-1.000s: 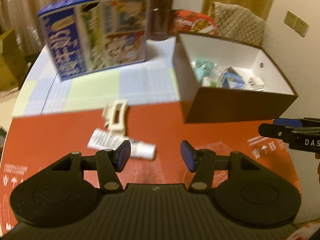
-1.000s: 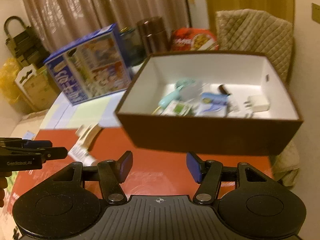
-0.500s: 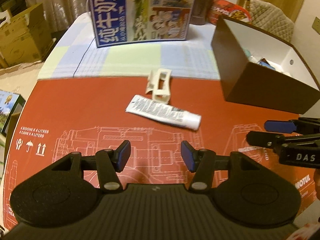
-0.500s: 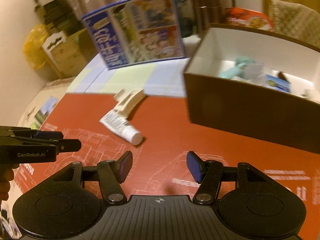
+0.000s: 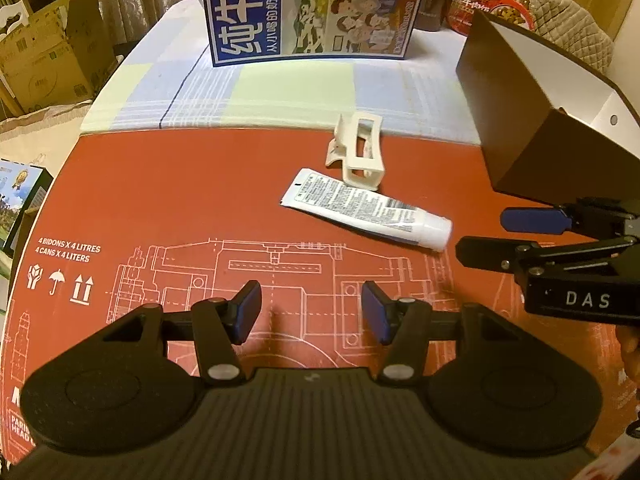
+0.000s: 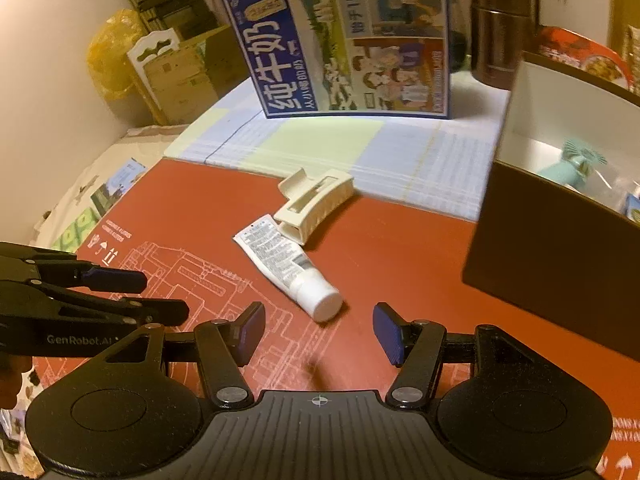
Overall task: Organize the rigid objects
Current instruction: 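Withdraw both grippers from the cardboard box back over the mat, then grasp the white cream tube with the right gripper and lift it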
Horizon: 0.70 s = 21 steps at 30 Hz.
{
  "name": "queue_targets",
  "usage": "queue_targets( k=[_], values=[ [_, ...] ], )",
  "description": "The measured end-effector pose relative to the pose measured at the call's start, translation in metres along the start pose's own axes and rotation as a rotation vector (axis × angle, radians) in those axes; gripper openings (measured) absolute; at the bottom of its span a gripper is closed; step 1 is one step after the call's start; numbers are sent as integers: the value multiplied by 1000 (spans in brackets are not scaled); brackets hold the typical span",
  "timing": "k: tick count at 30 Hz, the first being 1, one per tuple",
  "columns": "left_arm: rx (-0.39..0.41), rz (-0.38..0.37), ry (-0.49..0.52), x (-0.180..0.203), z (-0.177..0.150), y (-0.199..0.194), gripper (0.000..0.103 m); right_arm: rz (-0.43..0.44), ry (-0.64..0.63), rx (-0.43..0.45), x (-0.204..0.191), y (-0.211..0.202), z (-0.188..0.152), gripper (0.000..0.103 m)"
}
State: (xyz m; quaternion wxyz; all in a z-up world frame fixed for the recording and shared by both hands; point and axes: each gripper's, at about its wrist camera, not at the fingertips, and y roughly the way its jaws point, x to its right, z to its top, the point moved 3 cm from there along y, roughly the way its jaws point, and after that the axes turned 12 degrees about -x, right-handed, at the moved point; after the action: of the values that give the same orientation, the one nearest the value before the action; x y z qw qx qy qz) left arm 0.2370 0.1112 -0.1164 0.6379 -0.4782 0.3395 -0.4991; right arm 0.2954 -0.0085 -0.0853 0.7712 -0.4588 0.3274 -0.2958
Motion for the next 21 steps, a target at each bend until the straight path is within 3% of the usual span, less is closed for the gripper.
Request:
queue_targets(
  k=[15, 16, 18, 21],
  values=[
    [-40, 15, -50, -26, 12, 30, 51, -2, -203, -55, -12, 66, 30, 56],
    [-41, 14, -51, -27, 12, 31, 51, -4, -218, -55, -13, 67, 30, 55],
    [-43, 10, -51, -28, 11, 32, 51, -10, -246, -58, -16, 70, 28, 42],
    [-48, 9, -51, -29, 10, 33, 51, -29, -280, -53, -19, 71, 23, 37]
  ],
)
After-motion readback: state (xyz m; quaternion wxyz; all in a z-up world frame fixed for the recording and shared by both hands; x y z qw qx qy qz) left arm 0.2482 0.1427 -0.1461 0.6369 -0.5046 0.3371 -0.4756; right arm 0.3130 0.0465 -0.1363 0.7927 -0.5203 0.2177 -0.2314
